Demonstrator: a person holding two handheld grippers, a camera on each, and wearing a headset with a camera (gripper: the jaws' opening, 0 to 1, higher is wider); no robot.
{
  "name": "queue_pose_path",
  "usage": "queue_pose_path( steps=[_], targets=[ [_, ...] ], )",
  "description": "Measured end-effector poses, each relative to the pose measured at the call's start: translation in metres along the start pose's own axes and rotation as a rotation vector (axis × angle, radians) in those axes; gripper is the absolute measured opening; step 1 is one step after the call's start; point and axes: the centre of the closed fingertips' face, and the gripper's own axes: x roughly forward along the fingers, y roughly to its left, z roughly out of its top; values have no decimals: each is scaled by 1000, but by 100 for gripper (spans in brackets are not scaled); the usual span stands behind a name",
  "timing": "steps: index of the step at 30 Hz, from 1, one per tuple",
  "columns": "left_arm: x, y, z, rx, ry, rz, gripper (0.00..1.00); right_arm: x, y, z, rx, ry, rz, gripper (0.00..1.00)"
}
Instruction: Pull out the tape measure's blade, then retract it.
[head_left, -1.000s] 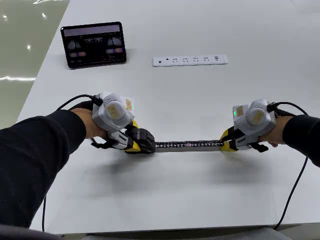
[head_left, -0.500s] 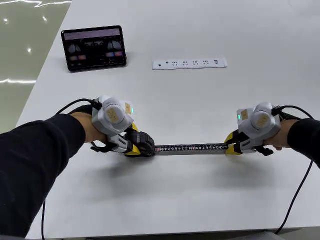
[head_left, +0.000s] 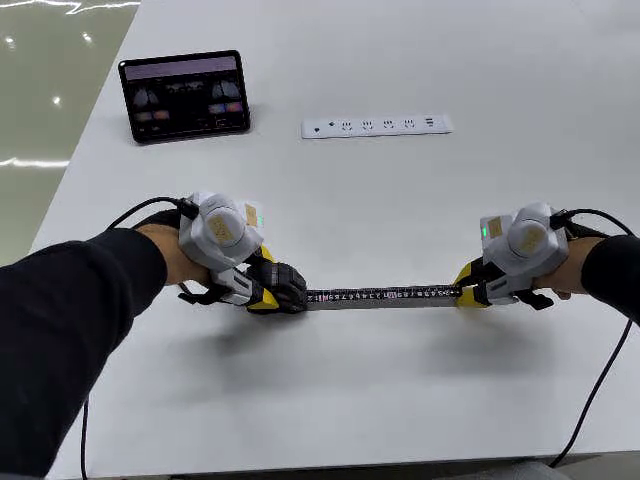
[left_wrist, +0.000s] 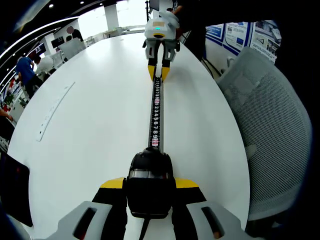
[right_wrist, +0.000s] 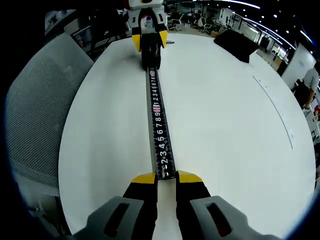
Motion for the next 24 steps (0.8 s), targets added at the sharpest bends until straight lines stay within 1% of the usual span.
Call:
queue_pose_path(
  steps=[14, 24],
  targets=[
    [0, -2, 1, -5, -2, 0, 30, -5, 1, -8, 8, 9, -8, 8],
    [2, -1, 1, -5, -3, 1, 30, -4, 1, -7, 6, 17, 0, 9]
  ],
)
